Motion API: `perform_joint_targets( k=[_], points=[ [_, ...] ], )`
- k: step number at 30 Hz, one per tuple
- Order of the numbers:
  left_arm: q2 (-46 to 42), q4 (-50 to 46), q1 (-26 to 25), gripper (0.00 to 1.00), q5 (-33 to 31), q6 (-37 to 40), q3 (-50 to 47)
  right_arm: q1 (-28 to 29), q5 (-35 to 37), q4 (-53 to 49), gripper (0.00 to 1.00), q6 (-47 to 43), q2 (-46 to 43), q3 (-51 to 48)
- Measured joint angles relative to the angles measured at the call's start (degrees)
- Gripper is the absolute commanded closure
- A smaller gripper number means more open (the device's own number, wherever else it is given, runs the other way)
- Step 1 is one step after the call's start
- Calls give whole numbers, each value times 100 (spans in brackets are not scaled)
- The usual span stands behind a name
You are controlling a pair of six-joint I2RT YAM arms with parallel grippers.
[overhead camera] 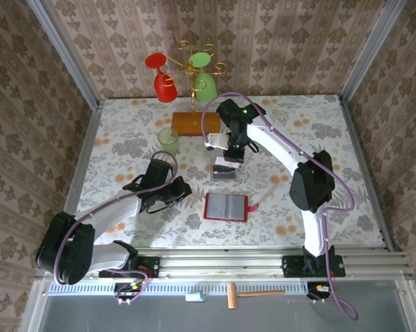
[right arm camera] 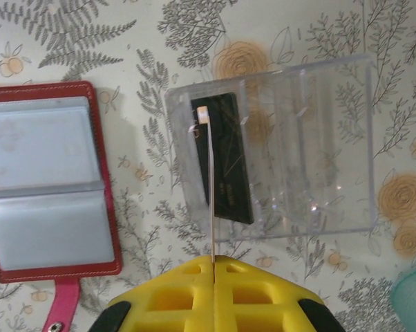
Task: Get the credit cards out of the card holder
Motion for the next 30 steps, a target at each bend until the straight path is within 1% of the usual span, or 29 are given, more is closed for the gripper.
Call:
perform_joint_targets(
  k=[7, 17, 23, 30],
  points=[
    [-57, -203, 225, 97, -2, 7, -2, -105, -17, -564, 100, -260, 785, 1165],
    [-153, -356, 304, 97, -2, 9, -2, -153, -46, -1145, 100, -527, 1561, 2446],
    [-299, -479, 356, 97, -7, 9, -2, -175, -66, -1303, 100, -654, 1808, 2708],
    [-470, -529, 411, 96, -22, 9, -2, -221, -98, -1368, 100, -813, 2035, 2787]
  ],
)
